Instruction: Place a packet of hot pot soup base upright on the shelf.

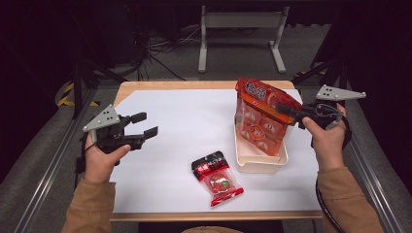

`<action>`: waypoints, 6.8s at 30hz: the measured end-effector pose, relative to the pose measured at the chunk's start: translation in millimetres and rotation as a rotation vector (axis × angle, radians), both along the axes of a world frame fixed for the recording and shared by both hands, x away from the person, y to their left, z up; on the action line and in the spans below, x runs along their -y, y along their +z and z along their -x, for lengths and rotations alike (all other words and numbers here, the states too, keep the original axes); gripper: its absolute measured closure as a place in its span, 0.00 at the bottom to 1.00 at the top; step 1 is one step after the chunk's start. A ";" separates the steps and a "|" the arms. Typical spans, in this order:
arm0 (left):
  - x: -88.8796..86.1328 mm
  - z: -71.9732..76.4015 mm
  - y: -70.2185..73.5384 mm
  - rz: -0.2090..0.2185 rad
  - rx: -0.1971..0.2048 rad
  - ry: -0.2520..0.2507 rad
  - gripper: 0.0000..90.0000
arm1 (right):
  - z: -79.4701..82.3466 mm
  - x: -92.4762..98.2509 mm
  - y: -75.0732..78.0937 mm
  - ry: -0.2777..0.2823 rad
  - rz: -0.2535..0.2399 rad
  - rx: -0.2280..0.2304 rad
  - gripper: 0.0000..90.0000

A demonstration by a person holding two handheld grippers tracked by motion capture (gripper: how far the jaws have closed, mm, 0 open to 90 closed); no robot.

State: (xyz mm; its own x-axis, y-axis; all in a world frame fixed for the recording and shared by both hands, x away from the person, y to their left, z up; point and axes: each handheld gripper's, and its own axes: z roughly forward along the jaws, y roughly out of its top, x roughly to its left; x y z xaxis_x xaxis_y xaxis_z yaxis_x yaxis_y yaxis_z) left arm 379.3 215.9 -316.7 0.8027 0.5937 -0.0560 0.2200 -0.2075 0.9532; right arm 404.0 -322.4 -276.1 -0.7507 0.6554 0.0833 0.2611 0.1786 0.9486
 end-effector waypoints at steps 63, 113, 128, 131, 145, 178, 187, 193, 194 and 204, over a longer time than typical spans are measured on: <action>32.9 -14.0 -36.0 -0.109 -0.123 -0.037 0.15 | 49.7 40.2 -32.3 -0.145 0.094 0.022 0.40; 109.5 -20.3 -123.5 -0.164 -0.371 -0.228 0.38 | 44.9 54.2 -52.0 -0.212 0.144 -0.012 0.33; 119.1 -21.1 -134.0 -0.222 -0.439 -0.272 0.40 | 44.4 51.0 -52.8 -0.199 0.147 -0.023 0.33; 120.7 -19.8 -135.2 -0.220 -0.460 -0.289 0.44 | 44.2 50.6 -53.0 -0.196 0.147 -0.026 0.33; 123.3 -19.5 -139.3 -0.178 -0.511 -0.250 0.69 | 43.2 48.9 -54.7 -0.186 0.149 -0.030 0.34; 115.9 -1.6 -97.5 -0.151 -0.427 -0.225 1.00 | 44.1 54.3 -54.4 -0.183 0.122 -0.037 0.38; 112.5 9.5 -71.1 -0.147 -0.346 -0.269 1.00 | 44.3 57.0 -53.6 -0.168 0.117 -0.044 0.39; 106.8 17.9 -52.4 -0.159 -0.258 -0.271 1.00 | 44.6 57.7 -53.6 -0.161 0.106 -0.045 0.40; 106.5 19.5 -49.7 -0.161 -0.240 -0.271 1.00 | 44.4 57.7 -53.7 -0.160 0.107 -0.046 0.40; 101.7 26.6 -30.3 -0.188 -0.152 -0.275 1.00 | 43.3 62.3 -55.5 -0.160 0.101 -0.058 0.41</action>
